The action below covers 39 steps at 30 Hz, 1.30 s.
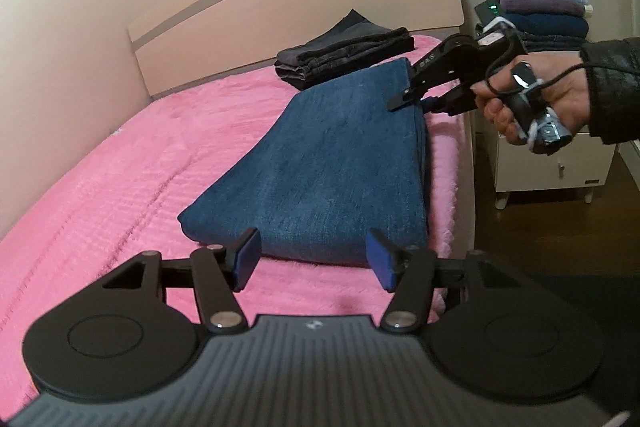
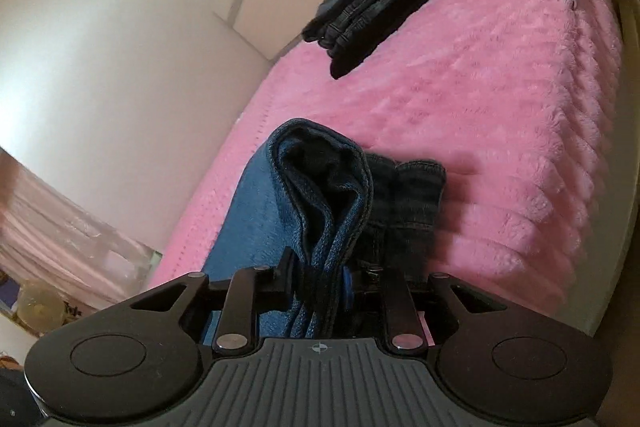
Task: Fold clothes
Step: 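Open the right gripper to release the folded jeans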
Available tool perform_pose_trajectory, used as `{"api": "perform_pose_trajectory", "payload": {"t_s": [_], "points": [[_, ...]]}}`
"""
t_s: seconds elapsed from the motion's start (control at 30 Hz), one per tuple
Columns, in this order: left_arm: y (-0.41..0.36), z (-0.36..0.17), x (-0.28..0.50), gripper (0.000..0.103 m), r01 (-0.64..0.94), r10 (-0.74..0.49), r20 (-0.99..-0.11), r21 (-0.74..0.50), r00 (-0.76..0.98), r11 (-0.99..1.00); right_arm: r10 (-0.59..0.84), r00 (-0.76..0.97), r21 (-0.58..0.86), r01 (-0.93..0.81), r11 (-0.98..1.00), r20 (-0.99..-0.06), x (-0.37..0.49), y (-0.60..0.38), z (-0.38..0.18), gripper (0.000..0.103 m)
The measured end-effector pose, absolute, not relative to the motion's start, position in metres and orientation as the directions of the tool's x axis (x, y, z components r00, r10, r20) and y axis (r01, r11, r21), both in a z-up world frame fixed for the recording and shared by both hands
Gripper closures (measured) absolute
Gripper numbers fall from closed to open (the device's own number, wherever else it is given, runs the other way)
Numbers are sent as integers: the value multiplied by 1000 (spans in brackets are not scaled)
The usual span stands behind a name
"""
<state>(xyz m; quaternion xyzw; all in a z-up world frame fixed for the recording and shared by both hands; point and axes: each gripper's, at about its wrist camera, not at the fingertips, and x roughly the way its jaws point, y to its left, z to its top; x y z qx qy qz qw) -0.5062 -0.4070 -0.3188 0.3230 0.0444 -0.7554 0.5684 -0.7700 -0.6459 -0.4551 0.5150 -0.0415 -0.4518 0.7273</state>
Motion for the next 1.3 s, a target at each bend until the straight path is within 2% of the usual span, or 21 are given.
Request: {"api": "perform_pose_trajectory", "payload": {"t_s": [0.07, 0.1, 0.17, 0.3, 0.4, 0.43, 0.47, 0.53, 0.57, 0.6, 0.63, 0.73, 0.83, 0.9, 0.93, 0.97, 1.0, 1.07, 1.13, 1.2, 1.3], "points": [[-407, -320, -500, 47, 895, -826, -547, 289, -136, -339, -712, 574, 792, 610, 41, -405, -775, -641, -451, 79], [-409, -321, -498, 47, 900, -824, -551, 283, -132, -333, -726, 555, 787, 617, 32, -406, -777, -638, -446, 70], [-414, -322, -496, 47, 909, -821, -556, 267, -126, -320, -771, 498, 760, 649, 29, -396, -783, -629, -431, 40], [-436, -321, -490, 47, 938, -809, -575, 200, -122, -283, -836, 428, 679, 728, 93, -345, -792, -625, -399, 40], [-460, -322, -487, 47, 957, -799, -585, 130, -139, -261, -809, 444, 584, 796, 158, -386, -786, -646, -385, 41], [-467, -323, -486, 47, 961, -796, -587, 107, -146, -255, -786, 447, 541, 823, 174, -427, -782, -655, -386, 51], [-475, -324, -485, 47, 964, -793, -589, 86, -154, -251, -759, 435, 492, 853, 175, -485, -778, -664, -390, 71], [-491, -330, -483, 48, 970, -788, -596, 60, -154, -235, -702, 379, 400, 905, 145, -603, -771, -680, -408, 71], [-498, -333, -481, 48, 974, -784, -602, 42, -153, -222, -685, 385, 416, 900, 130, -619, -774, -687, -419, 70], [-506, -335, -477, 48, 978, -778, -609, 21, -151, -206, -677, 405, 457, 882, 114, -614, -782, -689, -430, 69], [-513, -338, -473, 48, 982, -774, -616, -1, -149, -189, -674, 417, 485, 869, 100, -609, -787, -692, -437, 63], [-532, -345, -458, 49, 990, -757, -639, -67, -138, -125, -679, 413, 467, 877, 116, -607, -787, -692, -432, 63], [-550, -355, -451, 45, 995, -734, -671, -65, -103, -80, -697, 403, 432, 890, 146, -593, -787, -686, -421, 63], [-557, -361, -454, 41, 996, -731, -677, -31, -86, -88, -719, 386, 396, 903, 167, -577, -786, -675, -408, 58], [-560, -364, -455, 40, 996, -730, -678, -17, -79, -92, -735, 368, 352, 917, 186, -570, -781, -668, -402, 43], [-563, -367, -456, 40, 995, -730, -680, -3, -73, -97, -751, 354, 299, 929, 216, -558, -774, -659, -395, 24], [-564, -368, -455, 40, 995, -729, -680, -1, -72, -97, -760, 364, 236, 931, 279, -538, -765, -646, -391, 20], [-561, -362, -455, 41, 994, -731, -679, 7, -73, -106, -752, 428, 95, 891, 444, -501, -744, -616, -385, 20], [-553, -353, -456, 49, 992, -740, -669, 27, -71, -120, -712, 494, -55, 802, 595, -498, -724, -588, -385, 20], [-536, -341, -456, 48, 988, -761, -644, 50, -78, -143, -674, 532, -260, 652, 712, -512, -702, -559, -394, 20], [-503, -328, -460, 37, 975, -787, -611, 117, -80, -190, -647, 523, -516, 394, 761, -554, -676, -530, -417, 21]]}}
